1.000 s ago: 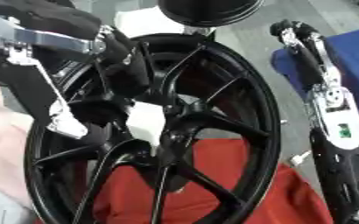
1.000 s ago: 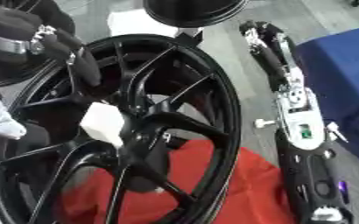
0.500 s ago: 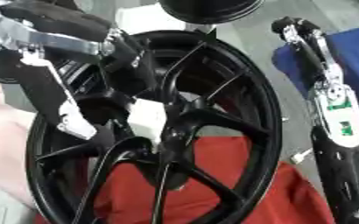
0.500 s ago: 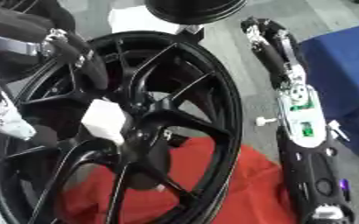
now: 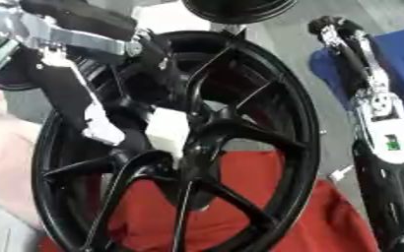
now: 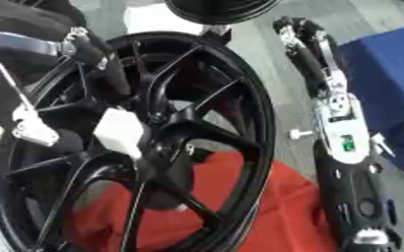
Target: Pull the pin out of the wheel hub.
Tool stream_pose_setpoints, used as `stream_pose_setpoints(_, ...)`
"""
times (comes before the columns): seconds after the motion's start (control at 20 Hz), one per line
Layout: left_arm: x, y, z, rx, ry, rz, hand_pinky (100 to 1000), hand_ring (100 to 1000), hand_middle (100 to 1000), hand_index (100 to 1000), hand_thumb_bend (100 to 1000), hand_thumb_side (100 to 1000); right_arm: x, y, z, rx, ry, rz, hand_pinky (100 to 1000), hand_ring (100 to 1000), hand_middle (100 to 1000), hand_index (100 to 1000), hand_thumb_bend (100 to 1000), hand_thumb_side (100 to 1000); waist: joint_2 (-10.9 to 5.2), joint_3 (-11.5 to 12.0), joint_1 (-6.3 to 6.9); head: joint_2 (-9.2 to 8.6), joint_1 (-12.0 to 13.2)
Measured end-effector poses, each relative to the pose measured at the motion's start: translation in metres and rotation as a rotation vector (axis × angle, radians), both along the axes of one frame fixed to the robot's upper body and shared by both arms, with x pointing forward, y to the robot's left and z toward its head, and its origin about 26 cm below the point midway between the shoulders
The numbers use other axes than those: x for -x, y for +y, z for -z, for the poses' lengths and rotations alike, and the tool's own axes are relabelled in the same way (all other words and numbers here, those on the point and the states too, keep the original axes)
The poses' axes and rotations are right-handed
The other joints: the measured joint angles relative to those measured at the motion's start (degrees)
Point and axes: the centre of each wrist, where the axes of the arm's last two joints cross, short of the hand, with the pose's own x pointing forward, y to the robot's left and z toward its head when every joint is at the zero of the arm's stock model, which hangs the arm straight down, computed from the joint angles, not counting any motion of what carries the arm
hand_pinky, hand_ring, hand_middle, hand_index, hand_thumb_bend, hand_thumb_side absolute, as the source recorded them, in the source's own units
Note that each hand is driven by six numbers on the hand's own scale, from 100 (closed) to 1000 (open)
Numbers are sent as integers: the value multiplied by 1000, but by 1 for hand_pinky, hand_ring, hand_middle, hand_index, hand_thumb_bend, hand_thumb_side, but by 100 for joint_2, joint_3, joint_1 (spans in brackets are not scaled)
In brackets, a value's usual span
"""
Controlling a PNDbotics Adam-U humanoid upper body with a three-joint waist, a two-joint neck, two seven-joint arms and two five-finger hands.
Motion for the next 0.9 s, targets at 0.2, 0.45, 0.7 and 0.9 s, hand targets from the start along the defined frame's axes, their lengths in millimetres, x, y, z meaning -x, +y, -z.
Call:
stream_pose_setpoints(0.2,-7,-4,10,-6,50,-34,783,761,702,817,482,538,0,0,0,0,-1,-1,959,839,696,673,100,600,0,-4,0,18,18)
stream_pose_setpoints(0.45,-13,-8,18,-8,91,-63,781,754,692,808,494,534,0,1,-1,0,-3,-2,960,839,697,673,100,602,0,-17,0,47,21)
stream_pose_setpoints(0.7,-17,-12,25,-20,104,-75,775,747,687,806,490,507,-1,1,-1,2,-3,-4,960,839,697,673,100,604,0,-34,0,47,6)
stream_pose_setpoints(0.9,-19,-11,27,-30,92,-85,772,743,683,804,481,488,-1,1,-1,2,-3,-5,960,840,697,674,100,604,0,-35,0,45,-36)
